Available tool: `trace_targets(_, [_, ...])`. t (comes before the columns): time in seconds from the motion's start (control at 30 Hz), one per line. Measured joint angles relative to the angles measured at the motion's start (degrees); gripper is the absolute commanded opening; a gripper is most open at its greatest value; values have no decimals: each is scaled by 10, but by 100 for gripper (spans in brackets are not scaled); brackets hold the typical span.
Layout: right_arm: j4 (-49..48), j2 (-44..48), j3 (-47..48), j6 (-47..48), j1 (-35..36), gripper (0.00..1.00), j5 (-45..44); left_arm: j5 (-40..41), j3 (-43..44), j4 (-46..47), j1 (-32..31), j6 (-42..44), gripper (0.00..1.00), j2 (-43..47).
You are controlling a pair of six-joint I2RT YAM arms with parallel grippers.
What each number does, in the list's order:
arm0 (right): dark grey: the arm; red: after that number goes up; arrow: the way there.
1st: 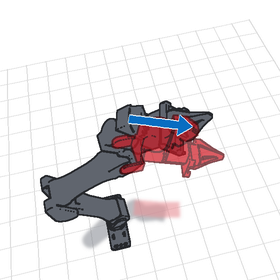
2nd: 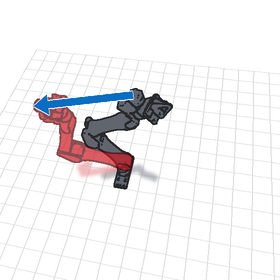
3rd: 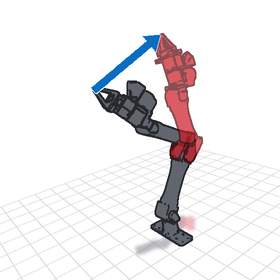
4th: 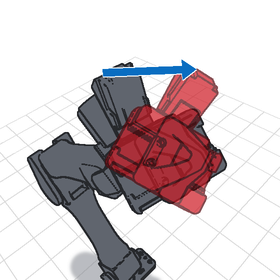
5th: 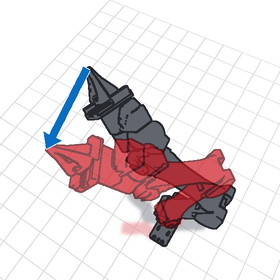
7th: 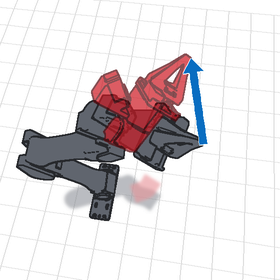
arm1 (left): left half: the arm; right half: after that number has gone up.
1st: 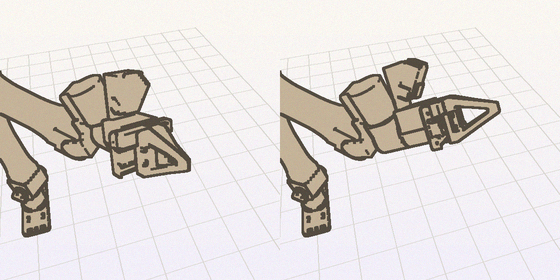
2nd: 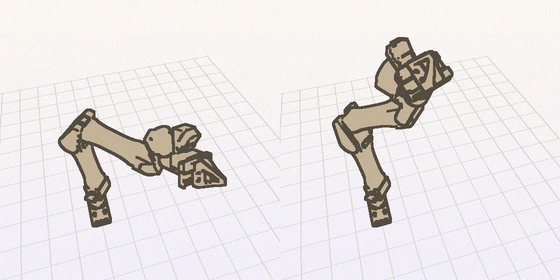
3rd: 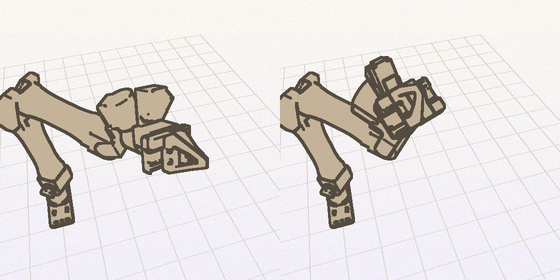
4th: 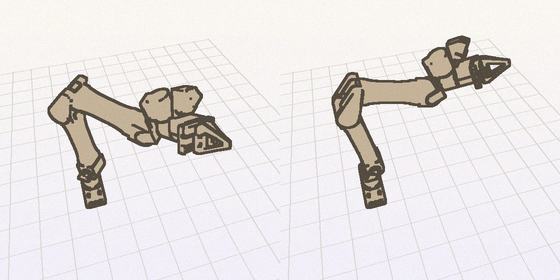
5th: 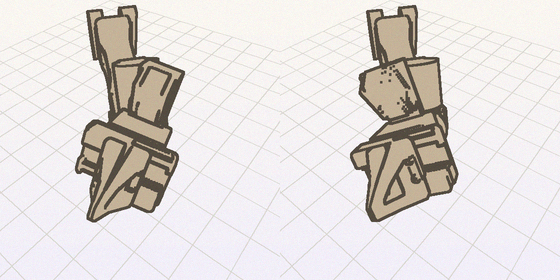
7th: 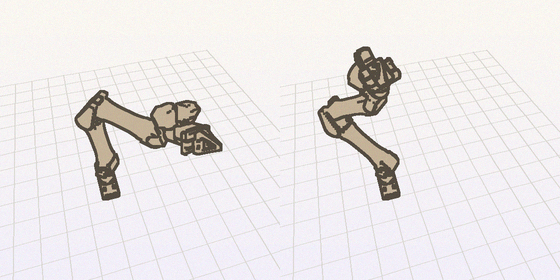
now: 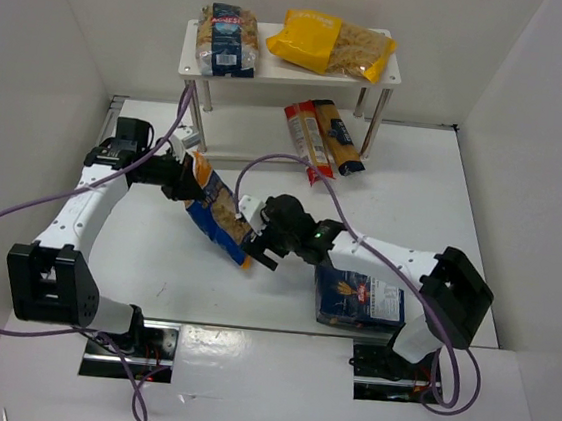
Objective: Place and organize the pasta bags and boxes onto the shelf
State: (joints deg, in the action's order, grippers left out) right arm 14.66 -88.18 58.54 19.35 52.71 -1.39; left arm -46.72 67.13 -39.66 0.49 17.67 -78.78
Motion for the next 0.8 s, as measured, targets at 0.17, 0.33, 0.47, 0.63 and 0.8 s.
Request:
trace_targets(0.17, [-31,-20,0,3,30,100,-68,-24,0,-3,22,0,0,-1])
trace_targets(0.33, [-76,-25,0,23,75,100,-188,-42,0,-6,39,0,0,-4])
trace_targets(0.47, [-99,-57,5,42,158,100,-257,-49,0,-6,47,0,0,-12])
trace_targets(0.63, [-102,-98,14,45,234,100,-300,-54,0,-6,58,-1,0,-14])
trace_targets(0.8, [-124,-129,20,55,253,100,-345,-60,0,-6,66,-1,0,-21])
